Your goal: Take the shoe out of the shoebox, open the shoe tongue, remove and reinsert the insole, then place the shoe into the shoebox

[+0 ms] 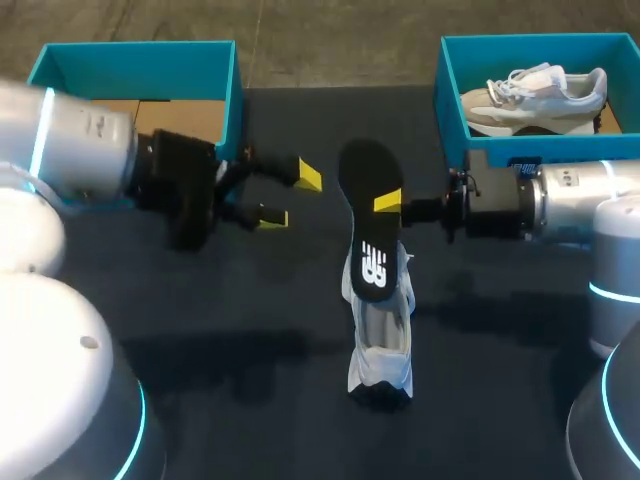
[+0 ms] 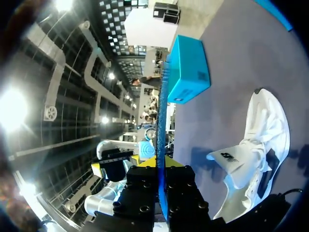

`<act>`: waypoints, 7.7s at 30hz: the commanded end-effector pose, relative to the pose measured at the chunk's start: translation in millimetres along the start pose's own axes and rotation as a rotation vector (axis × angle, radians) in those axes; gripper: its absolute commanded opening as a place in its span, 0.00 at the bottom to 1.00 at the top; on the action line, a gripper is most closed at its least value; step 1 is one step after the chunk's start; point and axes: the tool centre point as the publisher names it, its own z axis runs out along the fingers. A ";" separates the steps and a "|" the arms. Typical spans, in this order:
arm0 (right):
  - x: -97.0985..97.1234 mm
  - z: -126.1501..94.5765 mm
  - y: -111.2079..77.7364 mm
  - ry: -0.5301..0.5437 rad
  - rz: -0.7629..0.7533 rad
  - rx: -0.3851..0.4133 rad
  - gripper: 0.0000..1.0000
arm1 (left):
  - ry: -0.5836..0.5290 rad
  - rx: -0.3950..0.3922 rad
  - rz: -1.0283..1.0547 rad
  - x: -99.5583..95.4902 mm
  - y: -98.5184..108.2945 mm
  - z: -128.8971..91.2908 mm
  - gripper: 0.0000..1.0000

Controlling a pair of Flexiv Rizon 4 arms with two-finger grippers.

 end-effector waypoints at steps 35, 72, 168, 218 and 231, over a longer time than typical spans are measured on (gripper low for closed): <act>2.6 2.7 -2.3 -0.009 0.002 -0.007 0.00 | 0.678 0.208 -0.167 -60.9 109.2 6.4 1.00; 2.6 2.7 -2.3 -0.009 0.002 -0.007 0.00 | 1.157 0.324 -0.145 -71.2 125.2 54.4 1.00; 2.6 2.7 -2.3 -0.009 0.002 -0.007 0.00 | -0.593 0.016 -0.181 45.4 52.0 28.8 1.00; -2.6 4.9 -8.3 -0.020 -0.003 0.044 0.00 | -0.487 0.005 -0.267 41.6 56.2 93.0 0.51; -6.9 6.3 -4.4 -0.014 0.001 0.065 0.00 | -0.482 0.034 -0.247 41.4 56.2 106.9 0.46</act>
